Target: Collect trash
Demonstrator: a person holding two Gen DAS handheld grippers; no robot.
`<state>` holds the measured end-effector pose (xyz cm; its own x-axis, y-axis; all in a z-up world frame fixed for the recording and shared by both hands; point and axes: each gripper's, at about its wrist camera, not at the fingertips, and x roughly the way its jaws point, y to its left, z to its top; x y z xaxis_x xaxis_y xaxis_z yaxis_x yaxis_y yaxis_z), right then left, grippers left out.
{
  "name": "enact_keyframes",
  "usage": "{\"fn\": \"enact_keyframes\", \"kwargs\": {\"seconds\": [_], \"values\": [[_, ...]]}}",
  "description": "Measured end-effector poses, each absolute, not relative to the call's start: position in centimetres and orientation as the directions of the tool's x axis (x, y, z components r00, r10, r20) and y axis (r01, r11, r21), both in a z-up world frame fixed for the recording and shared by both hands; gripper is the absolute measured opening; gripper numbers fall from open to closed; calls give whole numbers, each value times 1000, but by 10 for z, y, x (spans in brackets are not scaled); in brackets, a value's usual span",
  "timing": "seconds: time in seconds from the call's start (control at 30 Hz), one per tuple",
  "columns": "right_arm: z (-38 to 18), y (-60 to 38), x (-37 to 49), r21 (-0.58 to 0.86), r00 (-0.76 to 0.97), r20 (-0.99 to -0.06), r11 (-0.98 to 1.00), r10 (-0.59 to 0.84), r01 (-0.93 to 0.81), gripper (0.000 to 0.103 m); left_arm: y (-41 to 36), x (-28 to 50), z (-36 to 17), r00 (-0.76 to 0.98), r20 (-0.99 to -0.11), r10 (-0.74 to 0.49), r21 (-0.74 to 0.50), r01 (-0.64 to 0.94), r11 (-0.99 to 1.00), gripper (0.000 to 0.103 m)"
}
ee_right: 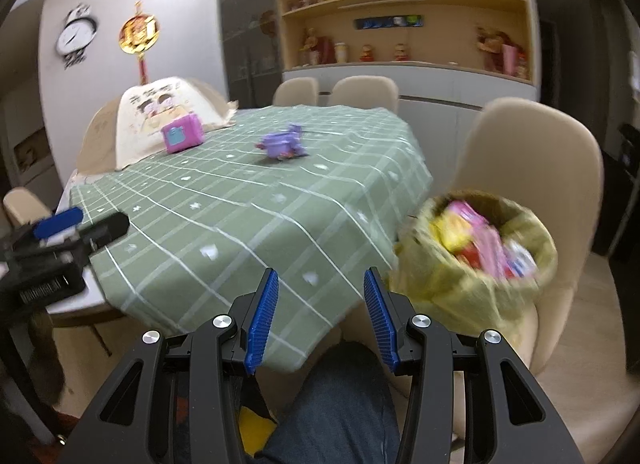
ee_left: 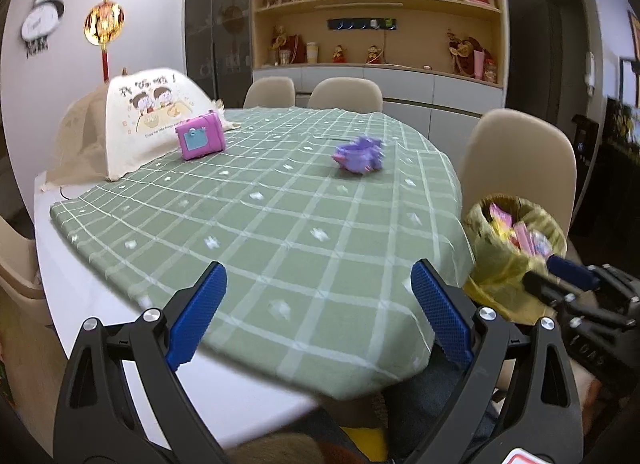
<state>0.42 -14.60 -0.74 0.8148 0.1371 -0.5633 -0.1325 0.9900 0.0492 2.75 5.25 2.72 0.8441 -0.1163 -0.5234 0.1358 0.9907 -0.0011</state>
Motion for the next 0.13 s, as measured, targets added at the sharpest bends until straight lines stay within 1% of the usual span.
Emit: {"fn": "enact_keyframes", "kwargs": {"seconds": [0.03,0.07,0.1,0.13], "values": [[2,-128,26,25,793,-583,979,179,-203,43,65,39,35,840,-531,-108,-18,116,993,89],[7,-111,43,7,778,-593,968,206,-251,43,88,60,47,839,-540,-75,-45,60,997,89],[12,-92,62,-16,759,-608,953,231,-304,43,106,76,55,841,-539,-33,-56,3,998,89],[15,-71,83,-38,739,-625,935,252,-352,43,129,99,62,846,-531,43,-57,-86,995,91]]}}
